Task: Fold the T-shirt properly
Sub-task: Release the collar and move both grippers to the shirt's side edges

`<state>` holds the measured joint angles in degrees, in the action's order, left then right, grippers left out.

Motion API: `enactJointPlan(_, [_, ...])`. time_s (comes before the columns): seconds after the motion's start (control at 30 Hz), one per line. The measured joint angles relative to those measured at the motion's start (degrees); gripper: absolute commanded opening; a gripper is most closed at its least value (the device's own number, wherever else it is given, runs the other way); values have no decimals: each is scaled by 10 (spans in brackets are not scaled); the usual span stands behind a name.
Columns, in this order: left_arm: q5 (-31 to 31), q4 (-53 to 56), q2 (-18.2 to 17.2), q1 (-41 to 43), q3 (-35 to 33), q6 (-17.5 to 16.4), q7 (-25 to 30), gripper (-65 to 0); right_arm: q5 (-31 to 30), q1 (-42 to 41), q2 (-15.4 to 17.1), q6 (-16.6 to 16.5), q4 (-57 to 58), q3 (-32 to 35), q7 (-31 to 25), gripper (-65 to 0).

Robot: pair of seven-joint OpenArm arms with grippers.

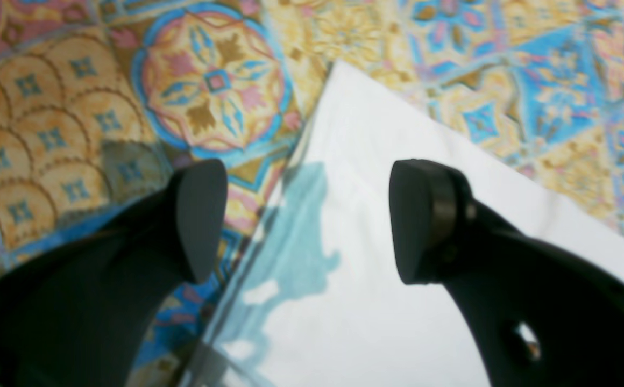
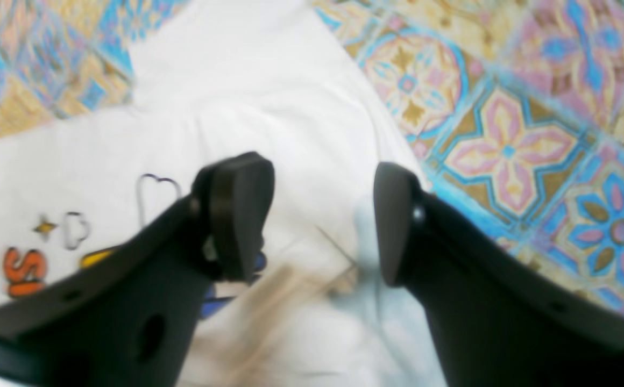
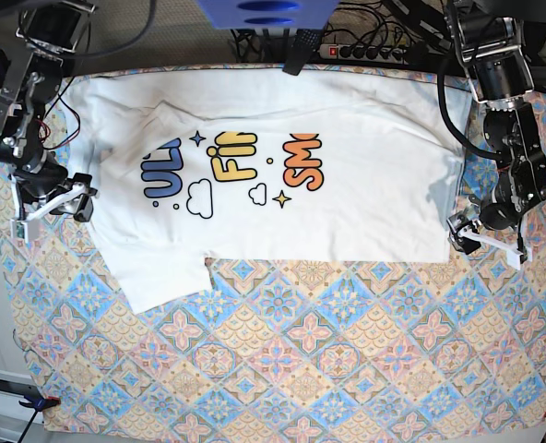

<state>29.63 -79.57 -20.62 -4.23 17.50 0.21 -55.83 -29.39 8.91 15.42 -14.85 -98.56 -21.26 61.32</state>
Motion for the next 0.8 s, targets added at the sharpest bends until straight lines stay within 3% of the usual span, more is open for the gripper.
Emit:
enactJointPlan(0.1, [-21, 56, 0, -24, -27, 0, 31, -192, 40, -14, -2, -25, 26, 11, 3, -332])
enactJointPlan(0.63, [-47, 291, -3, -115, -180, 2, 224, -195, 68, -67, -2, -21, 100, 28, -12, -332])
enactJointPlan(0.73, [-49, 294, 5, -116, -184, 6, 234, -259, 67, -67, -7, -21, 100, 28, -17, -332])
enactJointPlan(0.8, [-57, 294, 10, -117, -186, 13, 238, -365, 67, -66, -14, -21, 100, 29, -15, -332])
